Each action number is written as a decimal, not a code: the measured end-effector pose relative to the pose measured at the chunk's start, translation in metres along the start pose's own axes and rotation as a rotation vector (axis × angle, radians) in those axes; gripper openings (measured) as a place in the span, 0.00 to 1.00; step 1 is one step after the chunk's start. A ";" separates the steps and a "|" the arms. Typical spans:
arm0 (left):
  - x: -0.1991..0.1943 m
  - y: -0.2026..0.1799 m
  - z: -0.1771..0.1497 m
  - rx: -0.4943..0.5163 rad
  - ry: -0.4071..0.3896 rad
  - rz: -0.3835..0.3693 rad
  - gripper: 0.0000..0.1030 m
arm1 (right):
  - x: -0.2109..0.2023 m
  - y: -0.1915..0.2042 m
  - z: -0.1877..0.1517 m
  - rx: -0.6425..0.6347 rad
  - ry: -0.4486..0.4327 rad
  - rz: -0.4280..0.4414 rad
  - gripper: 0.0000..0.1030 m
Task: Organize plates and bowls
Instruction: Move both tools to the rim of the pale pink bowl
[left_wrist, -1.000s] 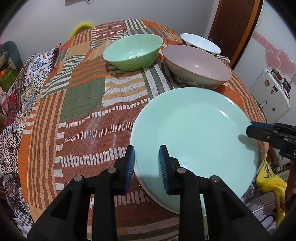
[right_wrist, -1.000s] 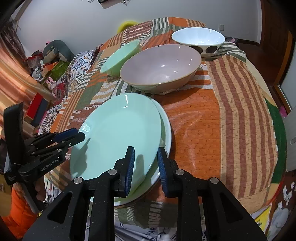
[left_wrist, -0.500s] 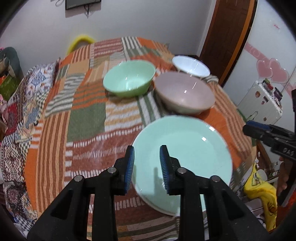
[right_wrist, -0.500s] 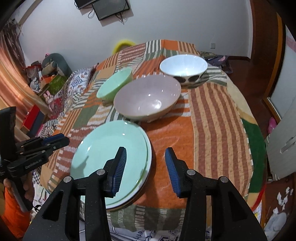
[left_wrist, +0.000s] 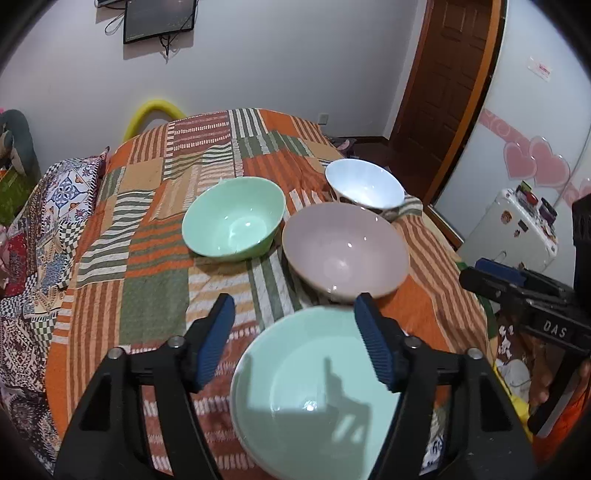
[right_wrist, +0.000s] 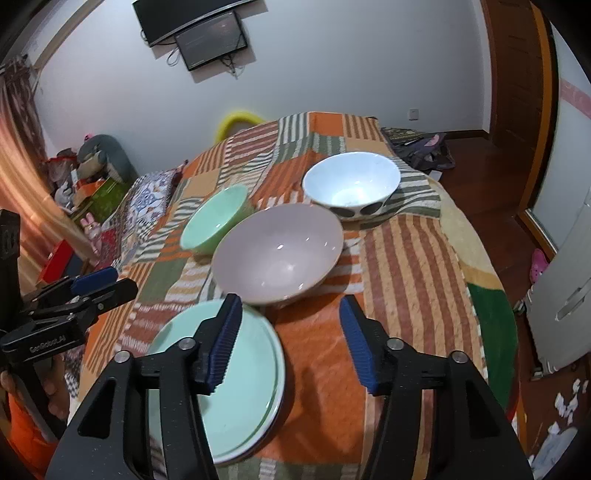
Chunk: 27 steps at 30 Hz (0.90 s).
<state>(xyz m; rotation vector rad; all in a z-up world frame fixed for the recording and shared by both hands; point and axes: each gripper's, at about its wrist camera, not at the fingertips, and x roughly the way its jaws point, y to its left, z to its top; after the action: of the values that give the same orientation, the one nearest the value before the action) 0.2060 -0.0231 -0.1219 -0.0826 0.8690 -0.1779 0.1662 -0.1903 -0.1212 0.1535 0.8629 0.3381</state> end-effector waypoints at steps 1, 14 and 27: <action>0.005 0.000 0.003 -0.004 0.005 -0.003 0.67 | 0.002 -0.002 0.003 0.005 -0.010 -0.006 0.58; 0.074 0.004 0.026 -0.015 0.079 0.001 0.67 | 0.046 -0.020 0.024 0.038 0.018 -0.015 0.60; 0.120 0.017 0.032 -0.069 0.127 -0.028 0.60 | 0.086 -0.039 0.026 0.094 0.081 0.018 0.60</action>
<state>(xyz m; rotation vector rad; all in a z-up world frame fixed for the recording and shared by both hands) 0.3083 -0.0291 -0.1944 -0.1487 1.0009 -0.1809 0.2465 -0.1961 -0.1762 0.2358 0.9589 0.3223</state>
